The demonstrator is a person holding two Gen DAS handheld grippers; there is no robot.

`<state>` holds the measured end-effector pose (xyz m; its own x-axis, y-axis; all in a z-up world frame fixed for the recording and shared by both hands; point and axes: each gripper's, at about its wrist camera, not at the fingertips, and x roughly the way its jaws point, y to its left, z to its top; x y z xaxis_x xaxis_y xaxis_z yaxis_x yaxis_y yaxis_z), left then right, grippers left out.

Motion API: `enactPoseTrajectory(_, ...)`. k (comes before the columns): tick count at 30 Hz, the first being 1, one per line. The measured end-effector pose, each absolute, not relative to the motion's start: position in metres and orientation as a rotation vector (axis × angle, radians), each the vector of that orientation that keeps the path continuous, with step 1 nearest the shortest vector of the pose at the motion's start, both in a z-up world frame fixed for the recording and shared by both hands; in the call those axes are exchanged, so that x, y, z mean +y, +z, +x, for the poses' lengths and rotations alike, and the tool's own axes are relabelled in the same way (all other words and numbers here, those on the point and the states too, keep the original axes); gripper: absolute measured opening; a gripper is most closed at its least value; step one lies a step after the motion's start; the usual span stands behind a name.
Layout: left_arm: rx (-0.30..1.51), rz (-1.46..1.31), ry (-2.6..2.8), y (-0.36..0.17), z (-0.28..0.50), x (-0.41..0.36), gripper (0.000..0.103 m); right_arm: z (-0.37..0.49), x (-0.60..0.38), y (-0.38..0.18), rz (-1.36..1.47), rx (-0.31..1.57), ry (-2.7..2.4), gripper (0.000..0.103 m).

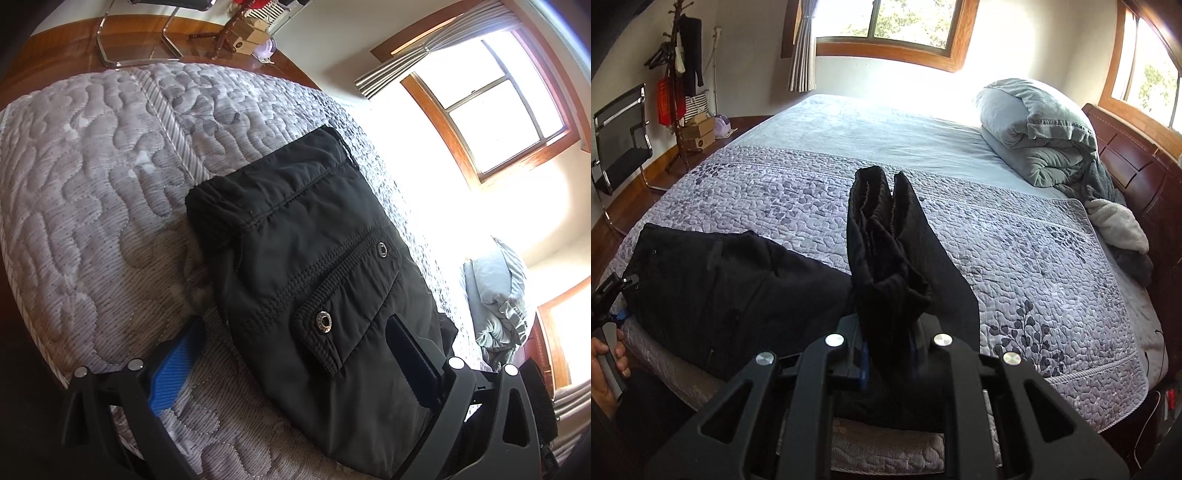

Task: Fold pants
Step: 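Hold the lifted leg ends up with the right tool above the bed, then lay the leg ends onto the waist area with the right tool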

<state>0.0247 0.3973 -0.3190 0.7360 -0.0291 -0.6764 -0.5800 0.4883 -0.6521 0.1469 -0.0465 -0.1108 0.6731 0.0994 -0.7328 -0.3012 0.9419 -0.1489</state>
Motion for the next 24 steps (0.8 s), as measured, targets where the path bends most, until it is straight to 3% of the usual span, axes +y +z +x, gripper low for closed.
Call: enactPoseTrajectory(24, 0.705, -0.998, 0.352, -0.318, 0.031, 0.399, 0.099, 0.137, 0.001, -0.153, -0.402, 0.833, 0.270, 0.014)
